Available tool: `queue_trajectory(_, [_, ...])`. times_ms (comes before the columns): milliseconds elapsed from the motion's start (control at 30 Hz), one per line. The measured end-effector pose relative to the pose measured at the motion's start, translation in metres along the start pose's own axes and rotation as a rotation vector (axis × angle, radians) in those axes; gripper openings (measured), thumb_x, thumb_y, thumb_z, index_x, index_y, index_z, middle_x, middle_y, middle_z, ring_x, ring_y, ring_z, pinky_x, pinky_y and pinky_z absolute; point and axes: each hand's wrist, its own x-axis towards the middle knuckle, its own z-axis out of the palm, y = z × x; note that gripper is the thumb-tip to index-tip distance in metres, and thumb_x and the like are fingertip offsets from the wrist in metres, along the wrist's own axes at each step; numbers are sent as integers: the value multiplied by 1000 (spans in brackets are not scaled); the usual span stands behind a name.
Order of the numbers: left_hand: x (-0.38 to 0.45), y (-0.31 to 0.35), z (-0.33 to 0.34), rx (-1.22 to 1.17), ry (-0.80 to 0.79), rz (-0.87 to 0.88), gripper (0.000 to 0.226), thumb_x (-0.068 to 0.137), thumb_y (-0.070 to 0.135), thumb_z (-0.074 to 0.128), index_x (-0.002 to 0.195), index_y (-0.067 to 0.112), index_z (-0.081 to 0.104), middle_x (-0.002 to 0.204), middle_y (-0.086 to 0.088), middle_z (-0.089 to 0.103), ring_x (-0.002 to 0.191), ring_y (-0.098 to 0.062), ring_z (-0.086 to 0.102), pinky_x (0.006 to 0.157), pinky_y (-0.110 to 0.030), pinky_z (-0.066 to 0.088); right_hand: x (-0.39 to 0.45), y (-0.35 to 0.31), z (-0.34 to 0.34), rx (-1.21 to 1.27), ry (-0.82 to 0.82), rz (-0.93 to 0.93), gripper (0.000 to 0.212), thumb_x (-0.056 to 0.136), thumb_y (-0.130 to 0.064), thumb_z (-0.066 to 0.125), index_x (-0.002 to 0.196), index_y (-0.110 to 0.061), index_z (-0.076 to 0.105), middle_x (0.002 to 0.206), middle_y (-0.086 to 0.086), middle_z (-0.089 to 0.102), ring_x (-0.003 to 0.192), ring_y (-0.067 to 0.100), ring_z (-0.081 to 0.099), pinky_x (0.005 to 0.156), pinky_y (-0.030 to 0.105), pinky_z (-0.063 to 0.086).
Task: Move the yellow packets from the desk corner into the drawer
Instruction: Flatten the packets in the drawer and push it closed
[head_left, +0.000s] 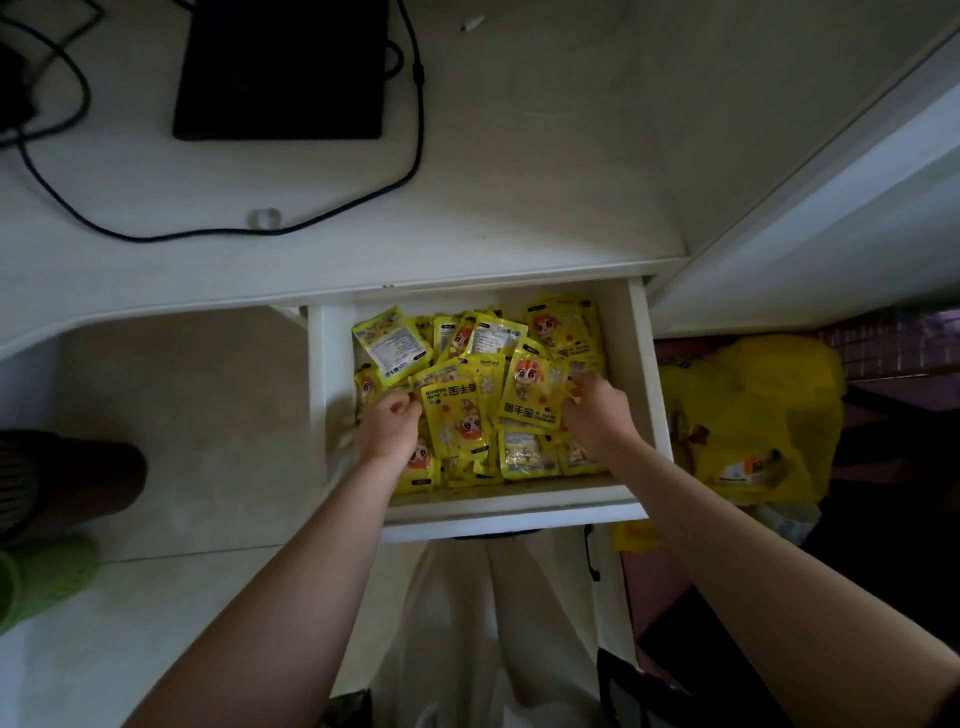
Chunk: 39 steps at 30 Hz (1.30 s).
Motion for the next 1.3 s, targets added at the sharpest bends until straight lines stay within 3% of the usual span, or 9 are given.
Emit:
queue_trajectory(133, [-23, -5, -15, 51, 19, 152, 29, 96, 19, 54, 122, 11, 61, 121, -9, 64, 71, -13, 57, 55, -18, 41, -26, -1, -1, -159, 26, -190, 40, 93, -11, 47, 132, -8, 46, 111, 15, 63, 88, 27, 62, 70, 36, 54])
queue_trajectory(200, [-38, -12, -19, 100, 7, 238, 29, 95, 17, 55, 122, 10, 62, 116, -10, 67, 70, -8, 57, 56, -12, 40, -44, 1, 0, -294, 32, -331, 42, 94, -13, 45, 136, -10, 43, 120, 13, 59, 104, 30, 59, 79, 41, 56])
queue_trajectory(333, [-70, -35, -23, 129, -23, 358, 25, 92, 15, 59, 116, 11, 66, 103, -7, 72, 87, -16, 66, 74, -21, 48, -81, 7, 5, -457, 12, -457, 41, 96, -17, 43, 137, -10, 42, 134, 9, 51, 129, 29, 44, 88, 40, 50])
queue_trajectory(500, [-102, -74, -30, 301, -109, 483, 33, 93, 26, 57, 123, 12, 62, 112, -4, 68, 101, -18, 63, 88, -35, 52, -120, 24, 24, -510, -29, -463, 42, 97, -21, 45, 137, -11, 42, 133, 8, 52, 125, 27, 46, 96, 36, 45])
queue_trajectory(700, [-111, -100, -36, 523, -117, 683, 36, 90, 22, 62, 124, 11, 61, 122, -6, 62, 115, -24, 55, 99, -34, 44, -142, 47, 45, -500, -2, -429, 38, 96, -29, 47, 128, -9, 50, 128, 8, 54, 123, 27, 48, 95, 39, 45])
queue_trajectory(833, [-103, -103, -37, 685, -97, 767, 38, 76, 10, 73, 114, 13, 65, 110, -4, 65, 103, -28, 60, 85, -38, 51, -142, 59, 52, -572, 89, -497, 33, 90, -24, 57, 119, -10, 58, 117, 8, 61, 113, 29, 56, 90, 40, 47])
queue_trajectory(967, [-91, -101, -36, 763, -52, 820, 43, 60, -11, 73, 96, 14, 69, 89, -3, 66, 85, -31, 62, 63, -38, 55, -136, 62, 53, -718, 116, -541, 44, 76, -4, 66, 118, -11, 58, 108, 8, 63, 102, 31, 60, 87, 42, 50])
queue_trajectory(1167, [-82, -97, -41, 848, -87, 870, 44, 56, -10, 75, 89, 18, 66, 85, 3, 62, 80, -26, 60, 49, -34, 52, -127, 53, 52, -781, 191, -554, 50, 53, 4, 79, 100, -8, 64, 92, 10, 67, 83, 33, 65, 69, 42, 54])
queue_trajectory(1300, [-78, -96, -43, 851, -105, 876, 48, 52, -7, 79, 89, 21, 66, 83, 7, 62, 79, -22, 61, 47, -32, 52, -123, 53, 52, -799, 223, -585, 52, 49, 4, 80, 97, -7, 65, 89, 9, 67, 78, 32, 65, 63, 39, 53])
